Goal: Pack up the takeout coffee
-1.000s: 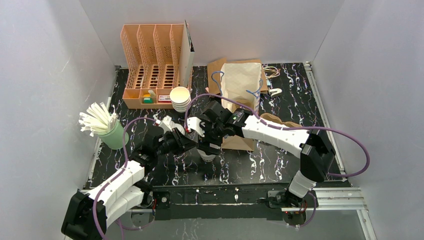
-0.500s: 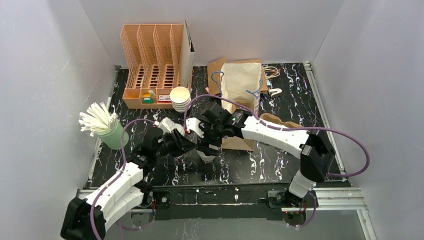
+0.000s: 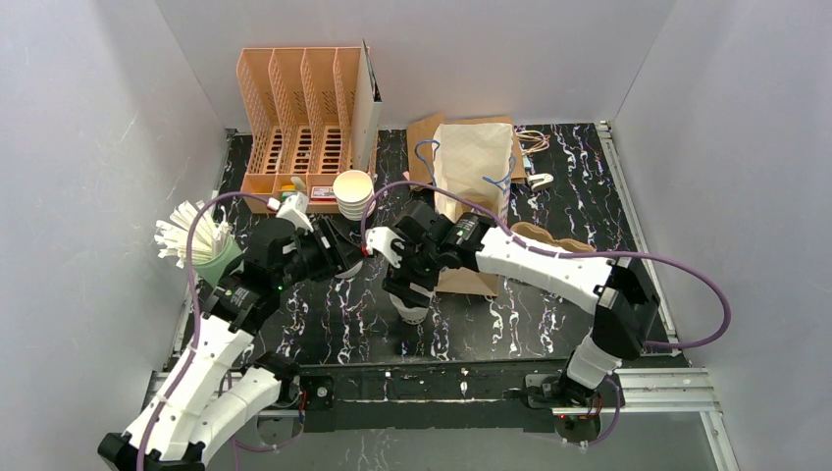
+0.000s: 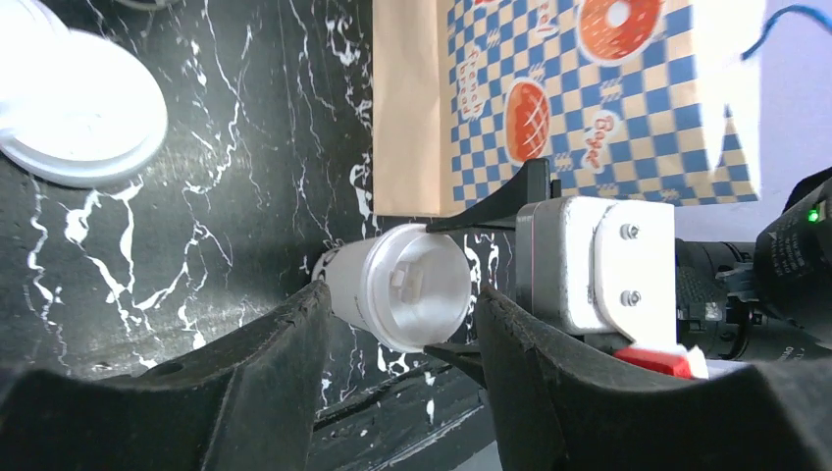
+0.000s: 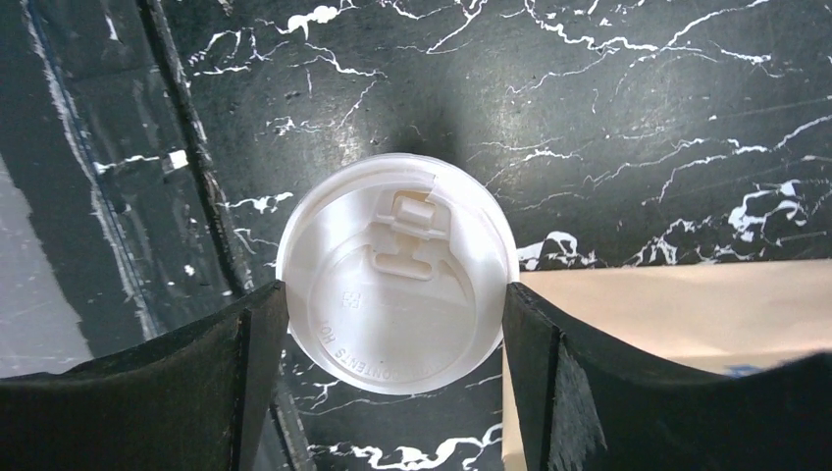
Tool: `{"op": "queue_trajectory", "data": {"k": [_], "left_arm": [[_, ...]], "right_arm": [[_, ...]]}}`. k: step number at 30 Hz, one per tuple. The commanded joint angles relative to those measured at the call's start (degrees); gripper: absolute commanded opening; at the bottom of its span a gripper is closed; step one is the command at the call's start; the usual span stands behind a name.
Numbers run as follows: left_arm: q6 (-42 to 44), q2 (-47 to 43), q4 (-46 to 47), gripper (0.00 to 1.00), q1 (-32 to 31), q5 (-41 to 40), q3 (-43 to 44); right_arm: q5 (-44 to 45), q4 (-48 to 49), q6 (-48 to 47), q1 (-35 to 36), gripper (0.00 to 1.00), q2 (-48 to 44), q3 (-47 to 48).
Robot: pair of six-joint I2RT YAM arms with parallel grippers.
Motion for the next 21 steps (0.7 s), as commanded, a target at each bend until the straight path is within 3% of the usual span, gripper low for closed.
{"op": "queue_trajectory", "data": {"k": [1,10,16,21], "left_arm": [[5.11,0.05,-9.48,0.54,-0.12,-5.43,6.87],[10.65,2.06,-16.15,0.54,-0.08,-13.12,18.90],[12.47,5.35,-13.87,0.54,-0.09,-13.25,23.09],[13.31,7.60,-11.75,0.54,-0.04,-13.82,26.02]], "right_arm": [[0.28,-3.31,6.30,0.63,0.79,-3.97,7.49],[6.62,-16.80,14.40,0.93,0.76,-0.99,25.59],[7.71,-9.33,16.10,0.94,0.74,-8.86,28.16],[14.42,1.07,16.24,0.91,0.72,-18.53,25.83]]}}
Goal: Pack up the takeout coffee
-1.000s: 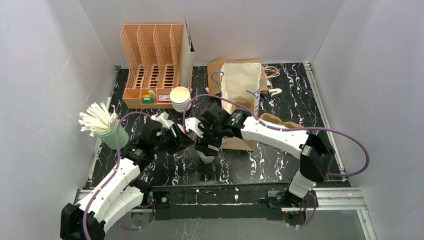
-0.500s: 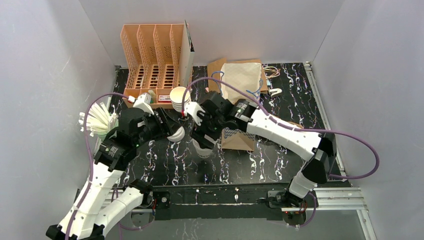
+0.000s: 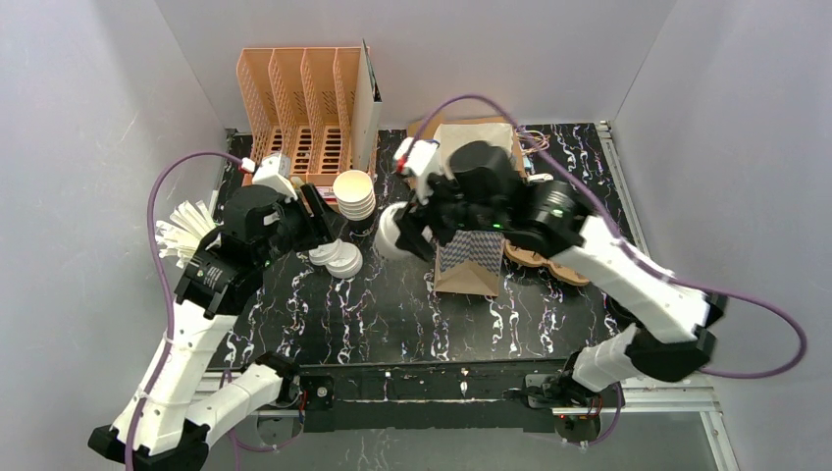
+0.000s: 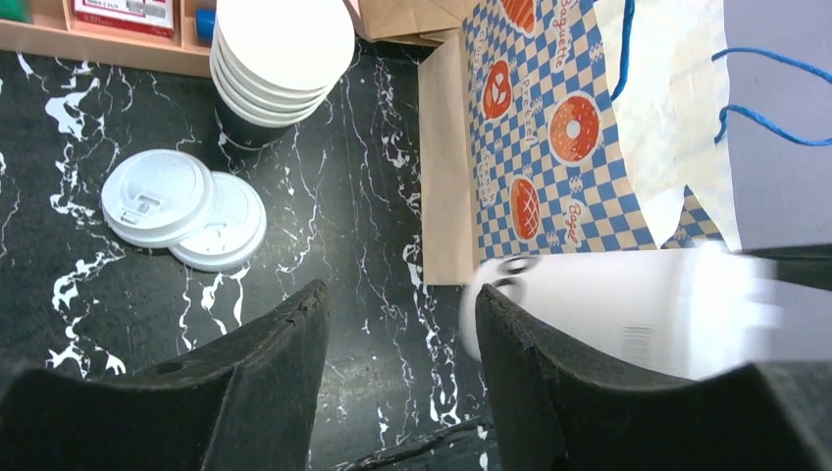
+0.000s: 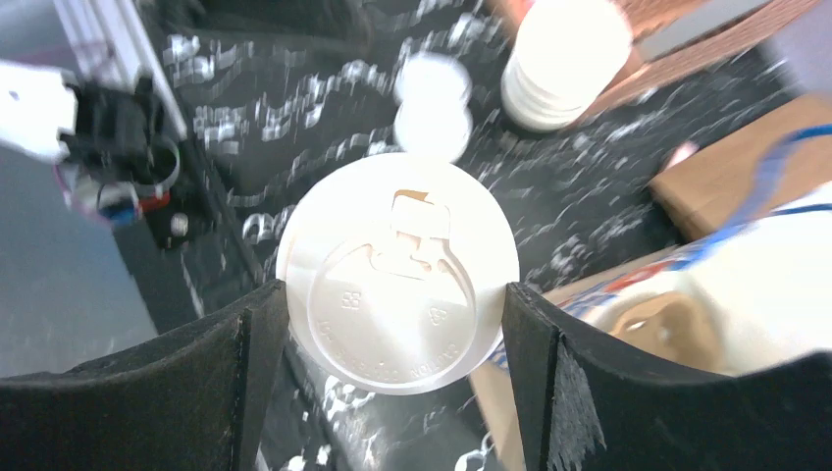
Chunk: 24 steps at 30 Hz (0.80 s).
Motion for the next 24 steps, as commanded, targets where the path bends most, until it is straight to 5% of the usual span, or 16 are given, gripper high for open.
{"op": "queue_trajectory", "data": {"k": [1,12,20,24], "left_arm": [[1.86,1.59,1.87,0.54,-0.11,-1.12,3.23],[-2.04,13.24,15.19,0.61,-1.15,13.36,0.34],[0.38,25.21,16.88,0.88,-15.21,-0.90,7.94],[-0.03,29.65,17.92,0.88,-16.70,-5.77,10.57]], "right_arm": [[7.92,12.78,0.96,0.20,0.71,-11.56,0.03],[33.00,19.24,0.92,0.16,0.62,-24.63,-6.41],[39.68,18.85,2.68,0.15,0.60,-28.42,-10.72],[38.99,17.99,3.62,0.18,0.59,-29.11,-11.00]]}}
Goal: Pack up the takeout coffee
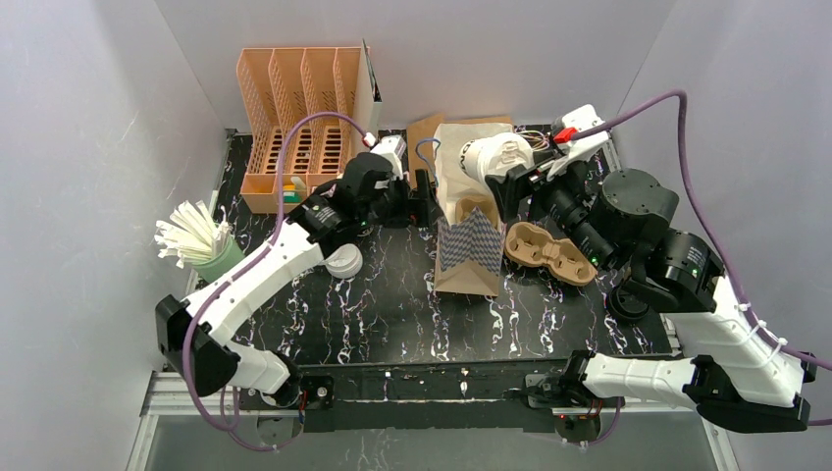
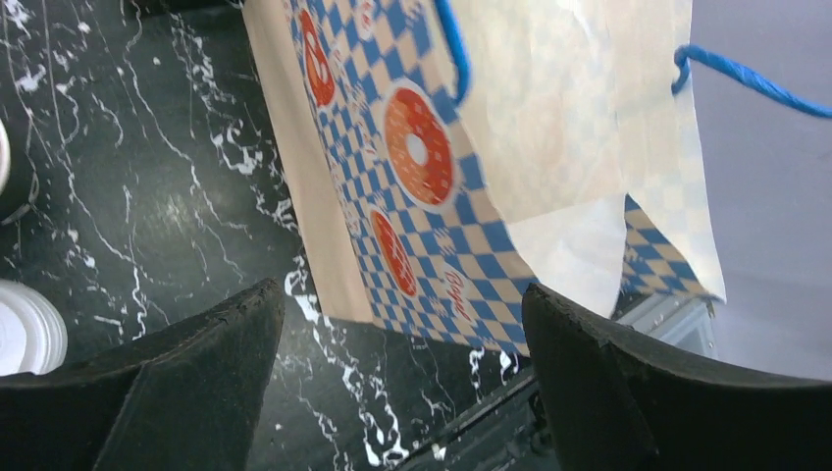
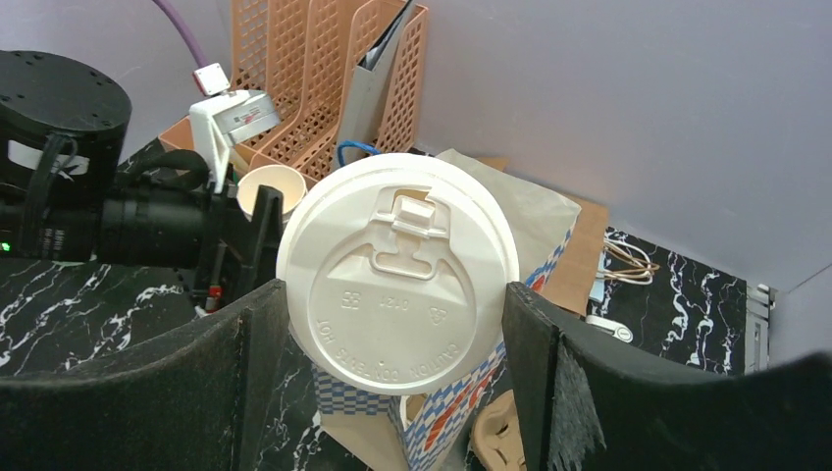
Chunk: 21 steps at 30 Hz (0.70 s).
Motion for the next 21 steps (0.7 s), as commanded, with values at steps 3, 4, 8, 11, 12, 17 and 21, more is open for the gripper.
{"op": "queue_trajectory", "data": {"k": [3,4,8,11,12,17,21], "left_arm": [[-0.27,3.00,4.90,0.84,-0.99,-8.95,4.08],[-0.67,3.25,5.91,0.82,-1.05,-9.06,4.14],[-1.37,4.05,7.60,0.74,-1.12,-9.02,5.24],[-1.70,1.95,8.19,0.73,-1.20,-11.19,5.13],[-1.44,0.87,8.51,0.73,-1.14,-12.71,4.78],[1.86,-0.40,7.19,0.68,-0.85,-19.33,7.00],[-0.29,4.06,2.79,0.52,8.76,-8.66,14.02]], "right_arm": [[2.29,0.40,2.71,0.18,0.59,-1.49,1.29],[2.30,-0.01,2.85,0.18,0.59,-1.44,1.49],[2.30,-0.96,3.45,0.11,0.59,-1.55,1.78],[2.75,-1.39,3.69,0.16,0.59,-1.94,1.80],[3.11,-1.37,3.75,0.11,0.59,-2.10,1.68],[4.06,-0.34,3.74,0.15,0.59,-3.45,0.58],[4.46,0.05,3.42,0.11,0.59,-3.60,0.48]]}}
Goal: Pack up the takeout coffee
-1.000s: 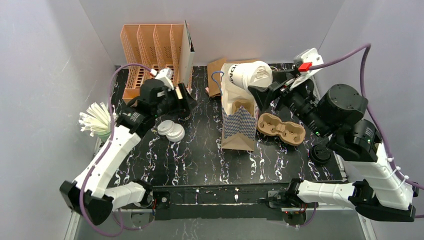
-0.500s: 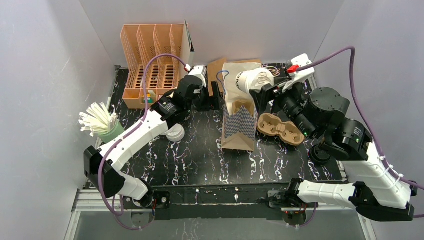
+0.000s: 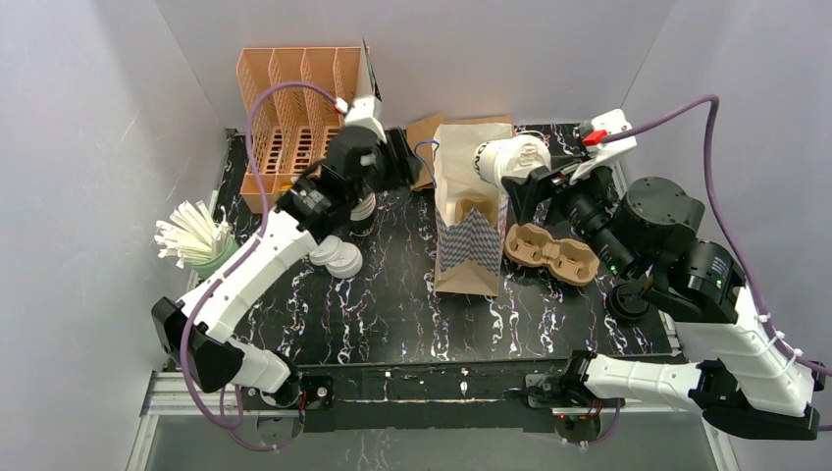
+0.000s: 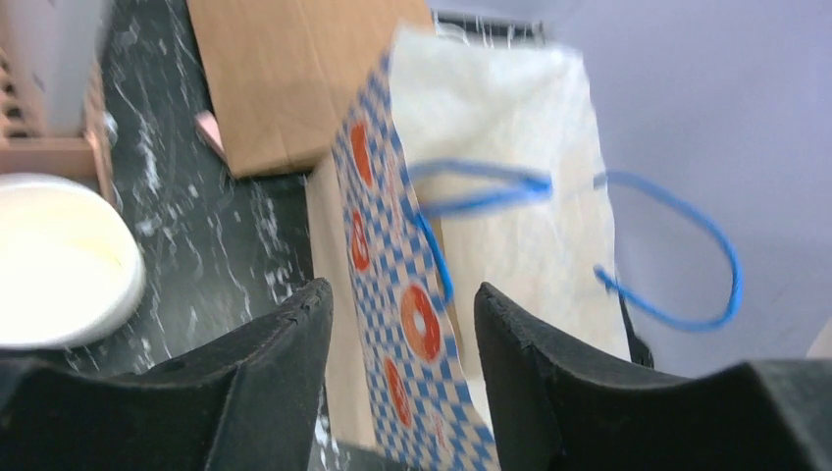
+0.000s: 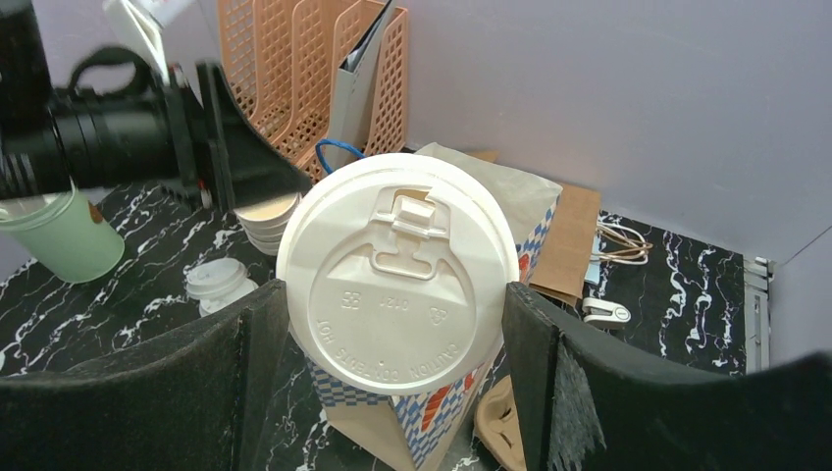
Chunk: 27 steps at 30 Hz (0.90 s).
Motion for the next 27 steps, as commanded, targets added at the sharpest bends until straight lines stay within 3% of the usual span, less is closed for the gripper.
{"op": "queue_trajectory", "data": {"k": [1,5,10,14,22,25,27], "left_arm": [[-1.32,2.46,-1.93,0.52,10.86,7.48,7.48],[0.81,10.08,-3.68,0.57,15.78,16.49,17.97],[2.55,23.82,-7.23,0.76,16.92,31.00,31.85],[1.64,29.23,-7.31,0.83,16.63,35.90,34.15],[2.25,33.05,-7.04,0.71,14.42,36.01,34.26],[3.95,33.28,-8.82,0.59,12.40,32.77,34.45],[5.46,32.95,-10.69,0.43,11.38,29.54,35.09]], "right_arm": [[1.91,2.83,0.22,0.16,0.59,-0.91,0.53],[1.96,2.45,-0.57,0.19,0.58,0.02,1.50],[1.88,2.39,-1.07,0.16,0.59,0.69,2.38],[1.77,2.26,-1.02,0.19,0.58,0.72,2.55],[1.32,1.54,-0.03,0.14,0.58,0.78,3.01],[1.60,1.13,0.30,0.14,0.58,0.57,2.92],[2.13,0.65,0.55,0.19,0.58,0.60,2.85]]}}
